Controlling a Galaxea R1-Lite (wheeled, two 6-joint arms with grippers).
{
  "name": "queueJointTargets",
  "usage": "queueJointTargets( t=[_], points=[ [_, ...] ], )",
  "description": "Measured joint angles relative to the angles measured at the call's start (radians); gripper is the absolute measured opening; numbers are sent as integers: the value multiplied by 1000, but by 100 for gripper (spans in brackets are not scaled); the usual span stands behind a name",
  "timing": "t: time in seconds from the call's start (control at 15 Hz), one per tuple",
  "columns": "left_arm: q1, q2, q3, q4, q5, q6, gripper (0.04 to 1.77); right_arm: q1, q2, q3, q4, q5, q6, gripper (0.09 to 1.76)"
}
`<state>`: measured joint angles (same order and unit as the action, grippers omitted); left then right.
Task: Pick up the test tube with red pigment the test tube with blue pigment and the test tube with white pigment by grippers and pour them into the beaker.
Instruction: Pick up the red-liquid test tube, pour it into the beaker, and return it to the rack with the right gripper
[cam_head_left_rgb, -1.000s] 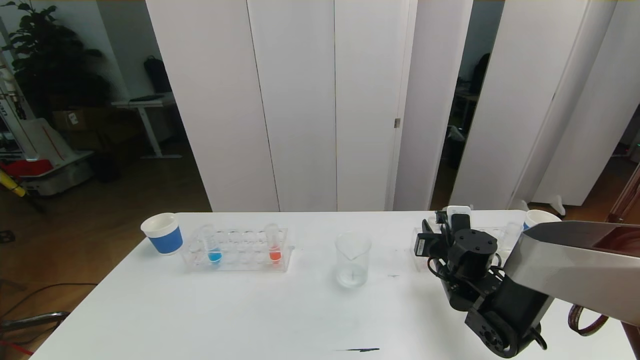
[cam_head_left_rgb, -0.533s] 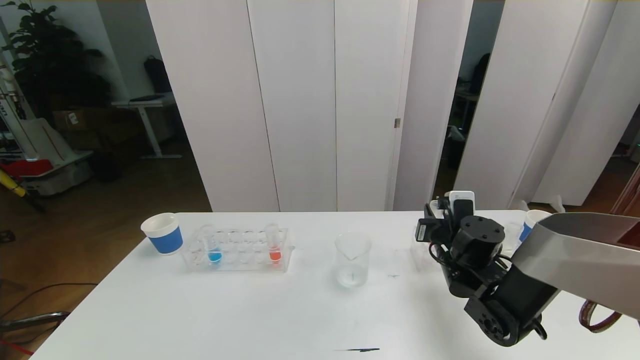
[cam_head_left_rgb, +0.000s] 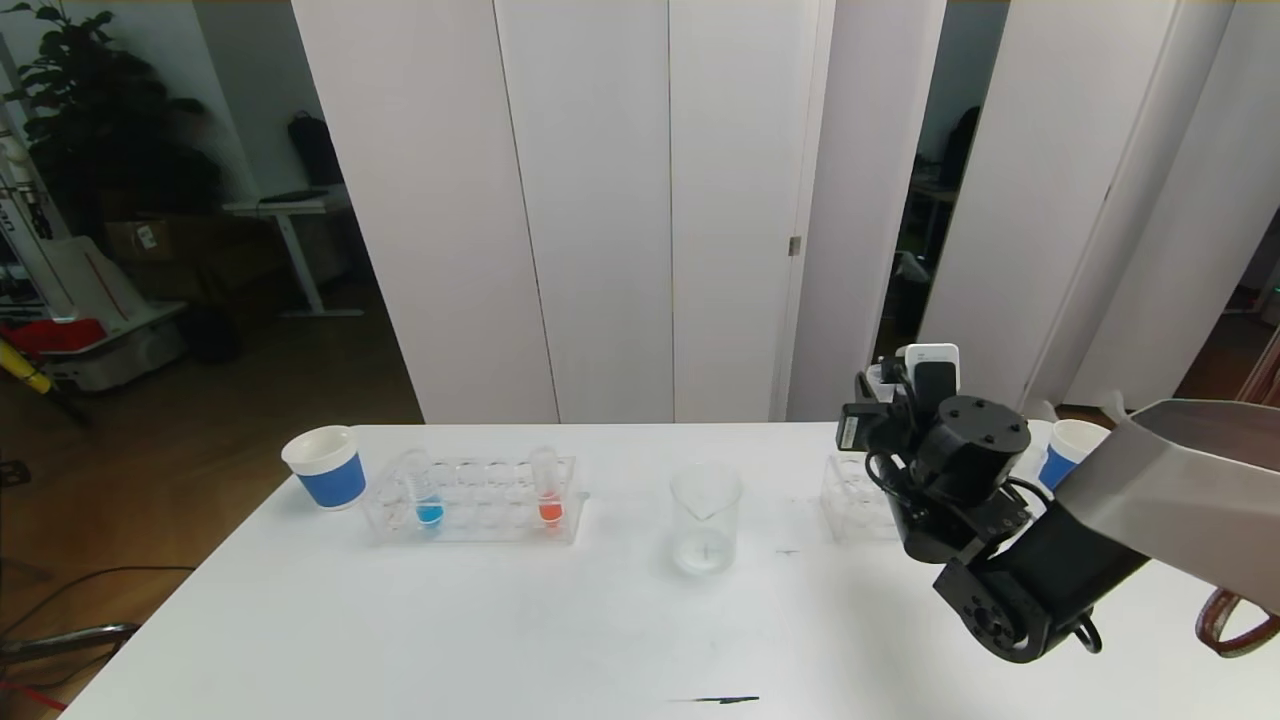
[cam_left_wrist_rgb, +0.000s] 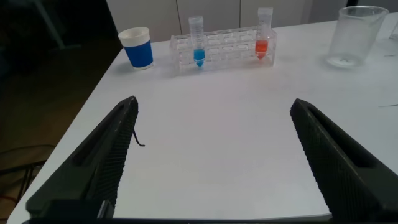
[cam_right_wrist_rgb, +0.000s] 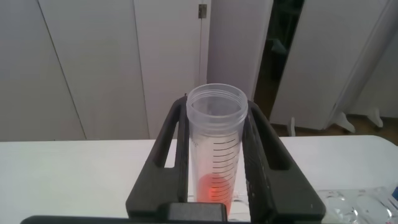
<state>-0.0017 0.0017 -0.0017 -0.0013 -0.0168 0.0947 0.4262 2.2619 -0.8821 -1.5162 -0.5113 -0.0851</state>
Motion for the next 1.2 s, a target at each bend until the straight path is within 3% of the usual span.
queueJointTargets(
  t=[0.2, 0.53, 0.93, 1.2],
  points=[
    [0, 0, 0, 0, 0, 0, 175, 0, -37, -34, 79, 6, -1, 58],
    [0, 0, 0, 0, 0, 0, 175, -5, -116, -161, 328, 74, -1, 58],
    [0, 0, 0, 0, 0, 0, 175, -74, -134, -430, 636, 301, -7, 58],
    [0, 0, 0, 0, 0, 0, 175, -126, -90, -600, 678, 425, -120, 58]
  ],
)
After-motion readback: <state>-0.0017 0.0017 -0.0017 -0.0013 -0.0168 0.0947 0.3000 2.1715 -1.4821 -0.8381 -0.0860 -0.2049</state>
